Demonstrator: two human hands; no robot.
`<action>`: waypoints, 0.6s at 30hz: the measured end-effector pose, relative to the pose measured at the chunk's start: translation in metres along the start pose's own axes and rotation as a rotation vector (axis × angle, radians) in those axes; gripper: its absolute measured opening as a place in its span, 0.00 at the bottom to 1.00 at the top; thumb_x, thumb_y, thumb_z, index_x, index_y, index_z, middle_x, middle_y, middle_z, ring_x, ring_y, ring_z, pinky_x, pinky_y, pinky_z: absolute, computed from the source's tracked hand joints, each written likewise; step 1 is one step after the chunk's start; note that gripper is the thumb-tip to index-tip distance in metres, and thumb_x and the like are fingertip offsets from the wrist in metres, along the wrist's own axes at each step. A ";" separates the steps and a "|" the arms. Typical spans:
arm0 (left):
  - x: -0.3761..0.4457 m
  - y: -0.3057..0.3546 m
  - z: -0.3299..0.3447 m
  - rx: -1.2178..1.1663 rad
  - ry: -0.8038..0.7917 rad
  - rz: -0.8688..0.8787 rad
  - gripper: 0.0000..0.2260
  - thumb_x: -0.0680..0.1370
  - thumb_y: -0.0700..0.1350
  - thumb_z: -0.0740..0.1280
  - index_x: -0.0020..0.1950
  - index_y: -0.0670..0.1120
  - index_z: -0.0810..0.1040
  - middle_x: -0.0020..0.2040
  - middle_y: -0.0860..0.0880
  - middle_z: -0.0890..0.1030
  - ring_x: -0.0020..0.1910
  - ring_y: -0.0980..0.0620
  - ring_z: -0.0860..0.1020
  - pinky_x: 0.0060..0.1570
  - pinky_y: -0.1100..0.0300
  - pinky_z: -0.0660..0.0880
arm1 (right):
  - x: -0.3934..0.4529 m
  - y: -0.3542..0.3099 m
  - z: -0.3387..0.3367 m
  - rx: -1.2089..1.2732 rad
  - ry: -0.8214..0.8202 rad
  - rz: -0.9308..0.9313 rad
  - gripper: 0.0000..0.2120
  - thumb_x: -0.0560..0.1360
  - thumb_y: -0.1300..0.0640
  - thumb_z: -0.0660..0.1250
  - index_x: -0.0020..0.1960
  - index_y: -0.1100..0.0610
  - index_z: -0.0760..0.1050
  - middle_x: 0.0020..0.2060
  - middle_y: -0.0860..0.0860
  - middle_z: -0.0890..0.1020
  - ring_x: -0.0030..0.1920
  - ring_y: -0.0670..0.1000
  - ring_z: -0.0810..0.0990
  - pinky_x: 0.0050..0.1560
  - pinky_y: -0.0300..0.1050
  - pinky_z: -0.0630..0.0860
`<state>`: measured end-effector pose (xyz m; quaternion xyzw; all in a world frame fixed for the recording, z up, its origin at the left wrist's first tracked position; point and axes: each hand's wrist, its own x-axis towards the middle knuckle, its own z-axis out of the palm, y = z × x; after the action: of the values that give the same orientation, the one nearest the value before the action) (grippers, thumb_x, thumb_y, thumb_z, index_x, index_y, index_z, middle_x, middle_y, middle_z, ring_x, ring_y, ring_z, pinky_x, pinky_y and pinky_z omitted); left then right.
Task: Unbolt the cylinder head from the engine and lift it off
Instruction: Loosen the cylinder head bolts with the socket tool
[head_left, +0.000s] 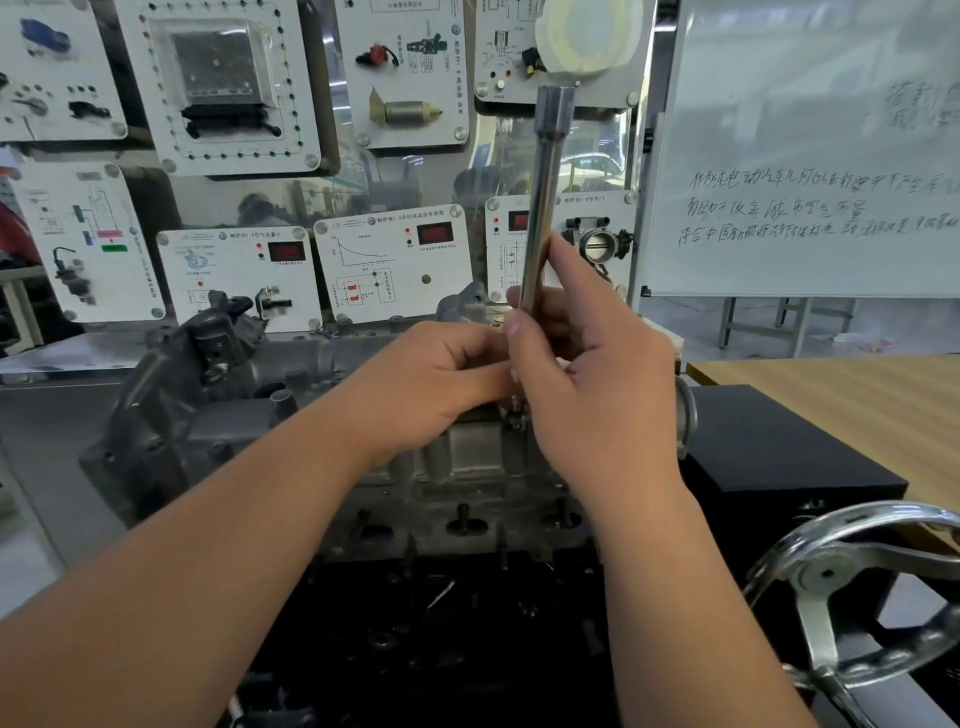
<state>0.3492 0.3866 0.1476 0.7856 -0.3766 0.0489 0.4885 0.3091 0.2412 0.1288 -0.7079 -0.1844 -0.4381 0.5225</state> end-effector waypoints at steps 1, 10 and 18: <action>0.000 0.000 0.000 0.001 0.001 0.010 0.06 0.78 0.50 0.70 0.51 0.60 0.85 0.51 0.55 0.87 0.54 0.57 0.84 0.56 0.62 0.78 | 0.000 0.000 0.001 -0.002 -0.004 0.003 0.27 0.78 0.56 0.70 0.76 0.50 0.69 0.50 0.44 0.85 0.49 0.43 0.83 0.53 0.48 0.82; -0.001 -0.001 0.000 -0.076 0.003 -0.024 0.06 0.77 0.50 0.70 0.50 0.54 0.86 0.50 0.51 0.87 0.53 0.53 0.85 0.56 0.62 0.79 | -0.001 0.001 0.003 -0.008 -0.025 -0.038 0.22 0.80 0.58 0.66 0.74 0.55 0.72 0.53 0.45 0.85 0.52 0.42 0.83 0.54 0.43 0.81; 0.003 -0.002 0.003 0.012 0.022 0.053 0.06 0.73 0.50 0.72 0.49 0.59 0.84 0.50 0.46 0.86 0.54 0.44 0.84 0.58 0.49 0.80 | -0.002 0.000 0.005 0.052 0.017 -0.059 0.28 0.77 0.55 0.69 0.75 0.46 0.68 0.52 0.39 0.83 0.53 0.42 0.83 0.55 0.46 0.82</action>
<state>0.3518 0.3831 0.1454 0.7777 -0.3915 0.0730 0.4864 0.3104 0.2463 0.1263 -0.6844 -0.2122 -0.4545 0.5291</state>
